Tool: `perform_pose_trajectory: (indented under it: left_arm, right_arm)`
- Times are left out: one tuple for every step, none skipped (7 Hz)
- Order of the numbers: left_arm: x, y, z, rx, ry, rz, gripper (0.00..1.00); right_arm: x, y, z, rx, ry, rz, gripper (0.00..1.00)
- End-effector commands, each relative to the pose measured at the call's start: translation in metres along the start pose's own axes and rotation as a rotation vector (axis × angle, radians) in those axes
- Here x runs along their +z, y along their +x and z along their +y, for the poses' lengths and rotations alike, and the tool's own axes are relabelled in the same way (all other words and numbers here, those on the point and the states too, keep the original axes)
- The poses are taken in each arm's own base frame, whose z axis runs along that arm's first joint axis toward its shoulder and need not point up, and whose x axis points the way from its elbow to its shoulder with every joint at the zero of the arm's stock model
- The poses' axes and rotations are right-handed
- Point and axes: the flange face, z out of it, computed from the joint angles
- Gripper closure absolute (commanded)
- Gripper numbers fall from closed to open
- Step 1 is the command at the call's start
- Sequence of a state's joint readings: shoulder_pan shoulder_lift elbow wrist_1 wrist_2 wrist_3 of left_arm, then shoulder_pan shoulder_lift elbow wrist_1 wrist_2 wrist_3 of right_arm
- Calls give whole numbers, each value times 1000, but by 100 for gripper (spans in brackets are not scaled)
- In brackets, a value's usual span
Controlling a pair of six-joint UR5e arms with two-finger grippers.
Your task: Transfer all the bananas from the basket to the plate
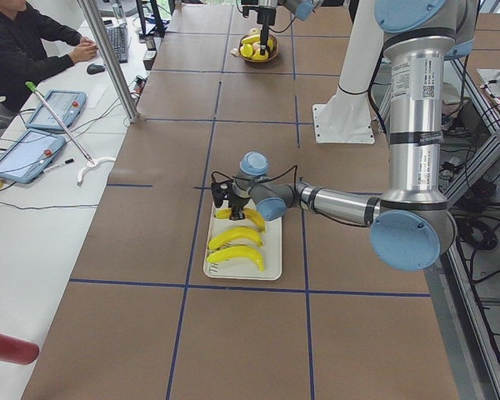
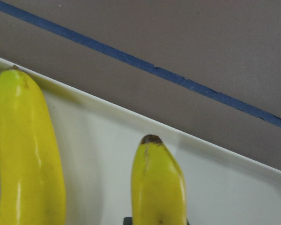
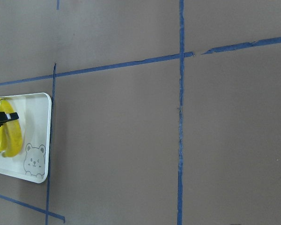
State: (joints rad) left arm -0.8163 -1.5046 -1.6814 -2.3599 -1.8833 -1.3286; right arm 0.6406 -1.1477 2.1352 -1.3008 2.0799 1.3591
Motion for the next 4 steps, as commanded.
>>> perform_pose_trajectory:
  left_arm:
    - [-2, 1, -1, 59, 6, 4, 1]
    - [-9, 8, 1, 65, -9, 24, 1]
    - [-32, 25, 3, 68, -80, 94, 1]
    - [-67, 29, -21, 37, -99, 155, 1]
  right_arm:
    - [-1, 1, -1, 1, 2, 1, 0]
    - [-6, 5, -7, 9, 15, 7, 0]
    - [-15, 24, -8, 37, 26, 46, 0]
    - [-32, 45, -6, 82, 35, 110, 0]
